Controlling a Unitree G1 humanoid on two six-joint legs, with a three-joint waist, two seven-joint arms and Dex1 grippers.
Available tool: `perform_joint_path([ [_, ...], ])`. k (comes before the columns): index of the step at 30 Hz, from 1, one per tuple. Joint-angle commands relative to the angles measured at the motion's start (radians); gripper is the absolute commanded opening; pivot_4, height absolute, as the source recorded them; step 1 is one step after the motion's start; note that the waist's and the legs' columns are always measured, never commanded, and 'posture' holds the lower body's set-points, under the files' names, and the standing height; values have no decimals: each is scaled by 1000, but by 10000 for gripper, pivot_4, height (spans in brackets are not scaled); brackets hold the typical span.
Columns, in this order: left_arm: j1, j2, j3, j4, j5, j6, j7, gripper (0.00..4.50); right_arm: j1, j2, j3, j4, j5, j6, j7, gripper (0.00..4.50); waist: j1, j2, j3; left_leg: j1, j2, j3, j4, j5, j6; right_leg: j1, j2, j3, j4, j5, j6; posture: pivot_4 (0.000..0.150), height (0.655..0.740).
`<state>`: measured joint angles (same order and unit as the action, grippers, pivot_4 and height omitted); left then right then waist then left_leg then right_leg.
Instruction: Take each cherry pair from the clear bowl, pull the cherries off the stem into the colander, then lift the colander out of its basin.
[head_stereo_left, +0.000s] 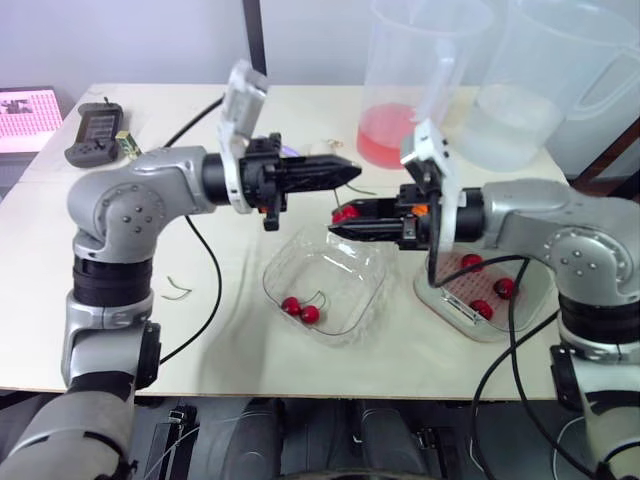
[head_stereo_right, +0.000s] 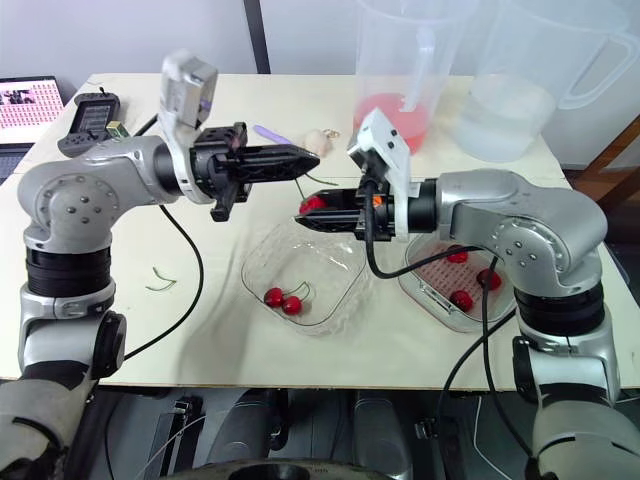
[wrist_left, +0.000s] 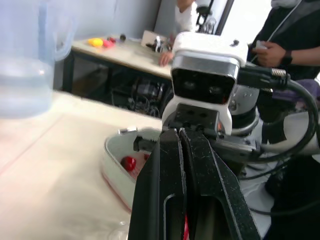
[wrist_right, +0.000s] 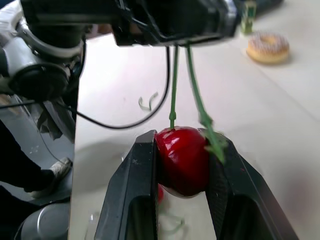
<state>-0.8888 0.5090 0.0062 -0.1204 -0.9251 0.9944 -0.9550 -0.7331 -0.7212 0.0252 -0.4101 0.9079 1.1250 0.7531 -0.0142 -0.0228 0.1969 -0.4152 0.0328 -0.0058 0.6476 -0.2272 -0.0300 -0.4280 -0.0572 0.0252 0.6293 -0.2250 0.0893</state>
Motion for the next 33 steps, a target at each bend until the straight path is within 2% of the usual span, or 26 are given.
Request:
perform_joint_path([
  [1,-29,6,64,-31,-22,-37,1,0,47,-36,-16,-14,6,36,1,7616,-2,0,0,0,0,0,0,0,0,0,0,0,0,0,0,1500,7383],
  [10,-28,-2,65,-25,-17,-41,-1,0,81,-95,-69,-15,15,63,5,7616,-1,0,0,0,0,0,0,0,0,0,0,0,0,0,0,1500,7383],
  [15,-29,-1,69,-22,-14,-44,0,0,83,-210,-112,7,-6,22,88,7616,2,0,0,-1,0,0,0,0,0,0,0,0,-1,0,0,1500,7383],
  [19,0,26,91,-32,-13,-45,2,0,106,-503,-135,84,-140,-133,319,7616,3,1,1,-2,-1,0,0,0,0,-1,-1,0,-2,0,0,1500,7383],
  [21,16,34,97,-38,-14,-47,5,0,142,-584,-94,109,-213,-216,386,7616,-2,0,0,-3,-1,1,-1,0,0,-1,-1,0,-4,0,0,1500,7383],
  [24,49,44,100,-50,-6,-56,10,0,212,-618,-48,136,-295,-299,433,7616,-7,0,0,-2,0,1,-1,0,0,-1,0,0,-4,-1,1,1500,7383],
  [30,93,58,111,-79,-6,-63,34,0,311,-588,77,177,-487,-441,420,7616,-3,0,0,-2,0,1,0,0,0,-2,0,0,-1,-1,1,1500,7383],
  [32,107,62,120,-89,-11,-60,45,0,328,-554,102,218,-534,-483,410,17322,-2,0,0,-2,0,1,1,0,0,-2,0,0,-1,-1,1,1500,7383],
  [33,112,65,123,-93,-14,-58,48,0,331,-546,105,230,-548,-494,414,20282,-2,0,0,-2,0,1,1,0,0,-2,-1,0,-1,-1,1,1500,7383],
])
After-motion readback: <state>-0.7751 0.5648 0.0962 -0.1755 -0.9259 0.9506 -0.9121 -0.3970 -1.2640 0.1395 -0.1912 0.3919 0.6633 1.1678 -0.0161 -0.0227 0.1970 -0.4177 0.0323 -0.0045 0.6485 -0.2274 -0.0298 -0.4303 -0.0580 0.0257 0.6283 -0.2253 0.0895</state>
